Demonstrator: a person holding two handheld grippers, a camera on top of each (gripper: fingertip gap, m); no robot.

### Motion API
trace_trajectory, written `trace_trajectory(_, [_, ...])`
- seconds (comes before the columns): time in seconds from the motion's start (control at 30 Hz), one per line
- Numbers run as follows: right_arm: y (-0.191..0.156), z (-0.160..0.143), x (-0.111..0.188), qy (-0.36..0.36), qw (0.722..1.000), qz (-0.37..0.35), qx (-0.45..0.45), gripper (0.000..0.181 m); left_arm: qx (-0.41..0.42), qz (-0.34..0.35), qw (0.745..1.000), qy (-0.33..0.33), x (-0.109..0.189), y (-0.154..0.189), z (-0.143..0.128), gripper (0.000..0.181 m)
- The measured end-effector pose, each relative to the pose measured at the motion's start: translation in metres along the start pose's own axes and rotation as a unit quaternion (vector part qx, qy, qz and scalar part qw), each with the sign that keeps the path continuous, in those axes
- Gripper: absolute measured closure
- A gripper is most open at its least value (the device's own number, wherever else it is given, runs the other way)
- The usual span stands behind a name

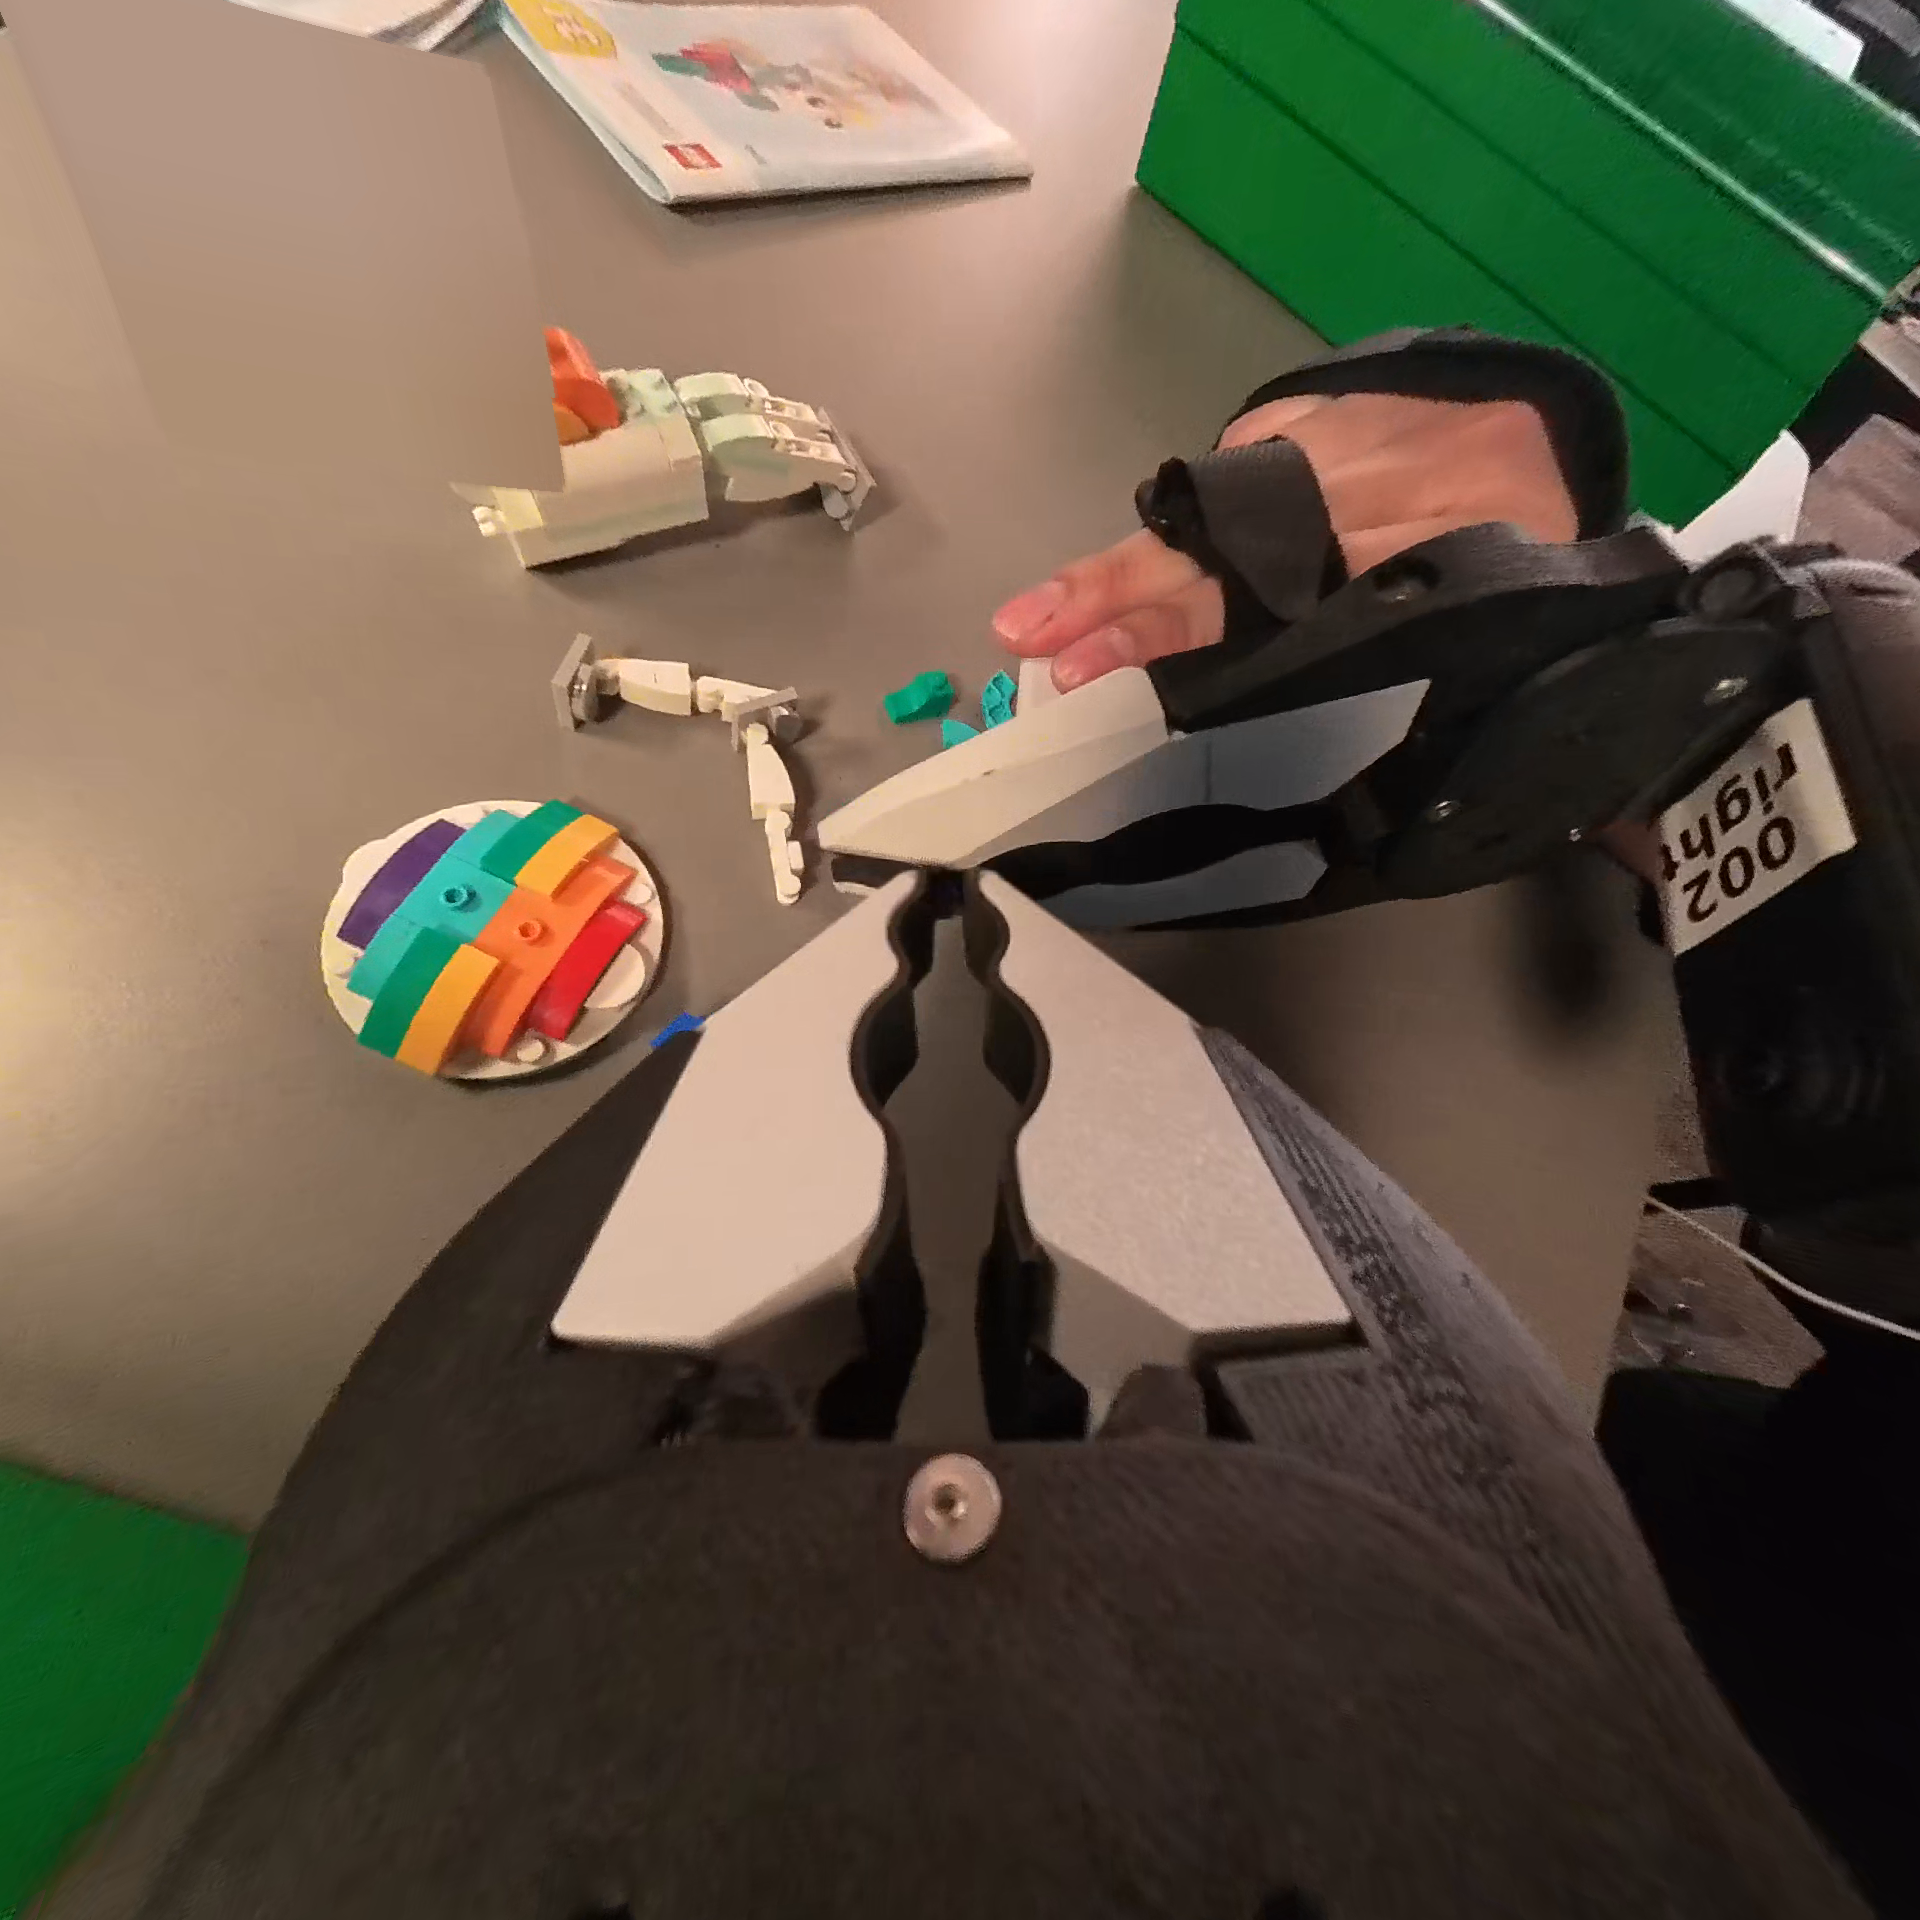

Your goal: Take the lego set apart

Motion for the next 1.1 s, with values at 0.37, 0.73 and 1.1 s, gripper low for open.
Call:
trace_trajectory(0.37, [-0.004,-0.012,0.005,0.018,0.972,0.187,-0.143,0.174,-0.276,0.043,0.956,-0.092,-0.015,0.029,-0.007,0.178])
trace_trajectory(0.73, [-0.001,-0.019,0.007,0.035,0.962,0.191,-0.19,0.172,-0.291,0.069,0.952,-0.067,-0.016,0.032,-0.007,0.178])
trace_trajectory(1.1, [0.024,-0.048,0.014,0.015,0.986,-0.151,-0.074,0.173,-0.212,0.126,0.967,0.064,-0.029,0.022,0.01,0.122])
Point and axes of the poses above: each gripper's, where its closed fingertips meet, x back along the fingers, z out of its top, y = z × x across the jaws, the point moved 10 cm from there along x, back along the fingers, and after that the axes turned 11 degrees about -x, right-handed, at the moved point
